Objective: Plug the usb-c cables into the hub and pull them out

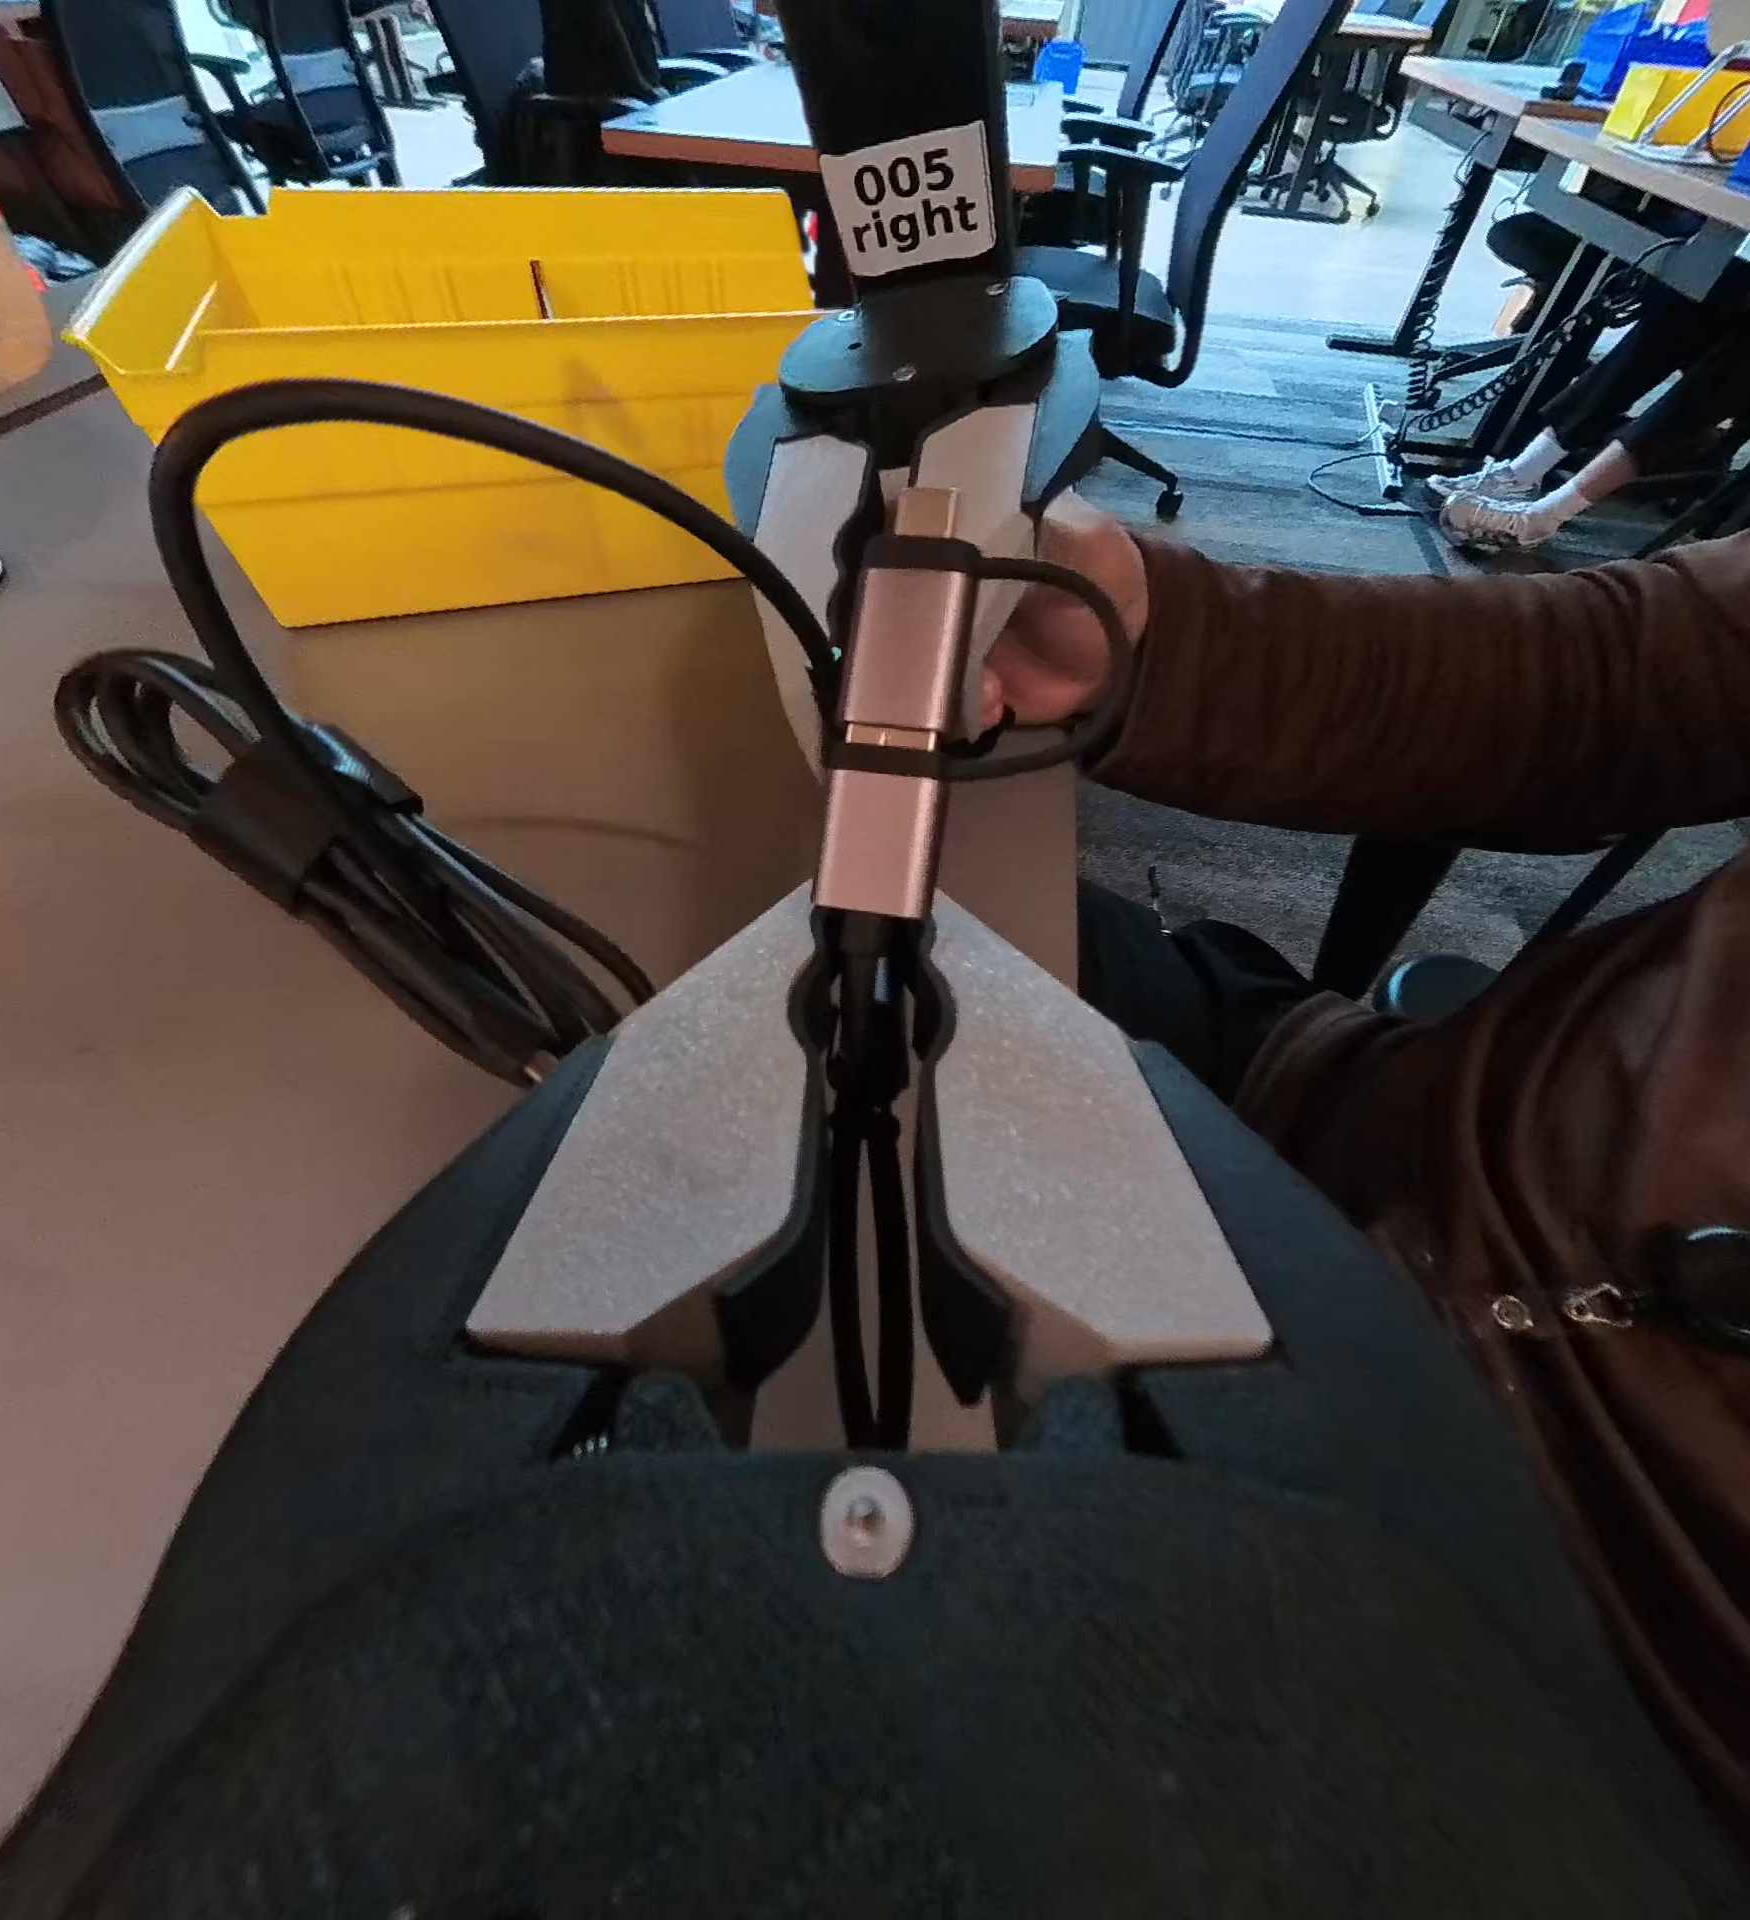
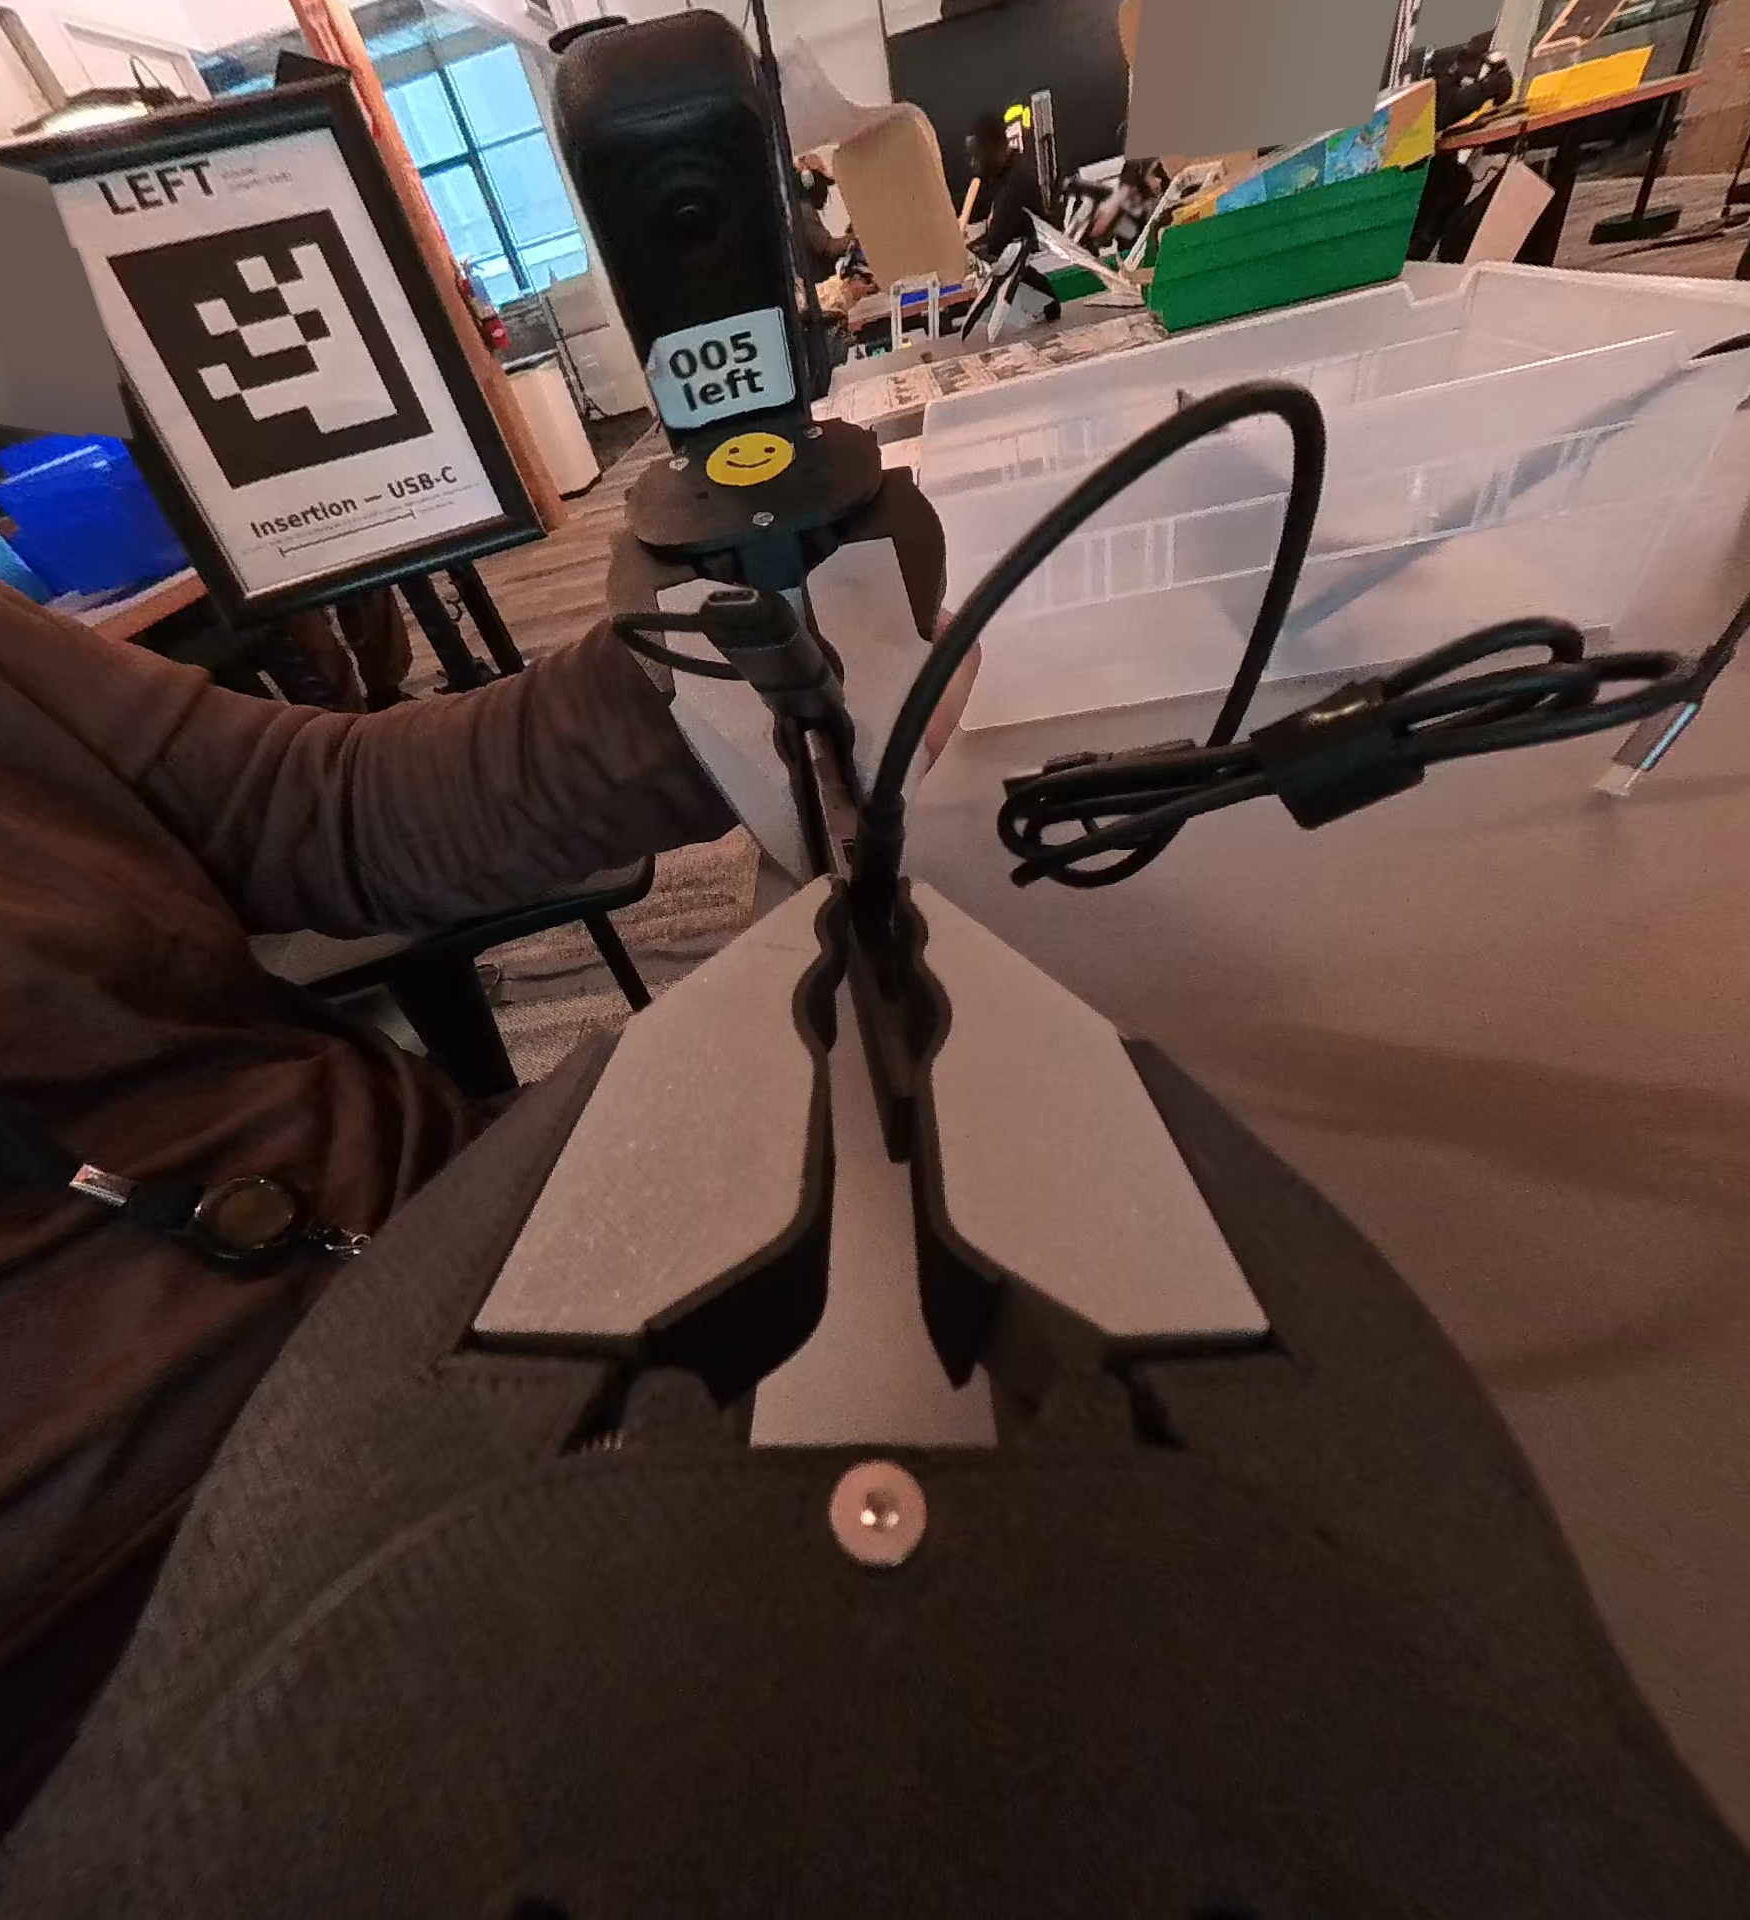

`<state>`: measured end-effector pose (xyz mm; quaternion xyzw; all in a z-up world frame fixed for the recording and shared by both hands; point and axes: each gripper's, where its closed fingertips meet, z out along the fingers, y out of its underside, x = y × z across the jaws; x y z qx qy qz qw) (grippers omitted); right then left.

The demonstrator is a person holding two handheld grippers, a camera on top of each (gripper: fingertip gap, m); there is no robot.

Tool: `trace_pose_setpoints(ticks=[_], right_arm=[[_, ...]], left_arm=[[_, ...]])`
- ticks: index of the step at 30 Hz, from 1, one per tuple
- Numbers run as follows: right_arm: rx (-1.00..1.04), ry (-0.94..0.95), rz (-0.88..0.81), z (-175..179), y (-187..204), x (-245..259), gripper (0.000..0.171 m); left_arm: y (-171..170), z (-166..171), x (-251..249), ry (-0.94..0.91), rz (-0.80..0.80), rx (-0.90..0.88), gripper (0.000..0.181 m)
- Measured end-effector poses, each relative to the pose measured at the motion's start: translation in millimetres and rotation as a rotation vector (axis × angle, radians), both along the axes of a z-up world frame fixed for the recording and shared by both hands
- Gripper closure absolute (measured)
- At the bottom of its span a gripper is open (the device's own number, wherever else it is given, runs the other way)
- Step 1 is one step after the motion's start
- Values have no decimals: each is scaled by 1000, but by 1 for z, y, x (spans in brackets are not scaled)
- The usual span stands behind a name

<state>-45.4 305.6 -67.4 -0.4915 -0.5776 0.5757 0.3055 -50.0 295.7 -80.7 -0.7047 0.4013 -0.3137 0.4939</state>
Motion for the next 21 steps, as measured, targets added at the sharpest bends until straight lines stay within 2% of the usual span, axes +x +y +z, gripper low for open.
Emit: trace_pose_setpoints(ticks=[6,11,15,21], right_arm=[[31,0,-6,0,-1,1,166],[2,-14,-5,-1,1,2,166],[-11,20,4,4,1,3,166],[45,5,-18,0,3,3,167]], left_arm=[[1,0,5,0,5,10,173],[8,-17,13,129,55,65,168],[7,-10,16,44,29,20,172],[8,-15,9,73,27,5,174]])
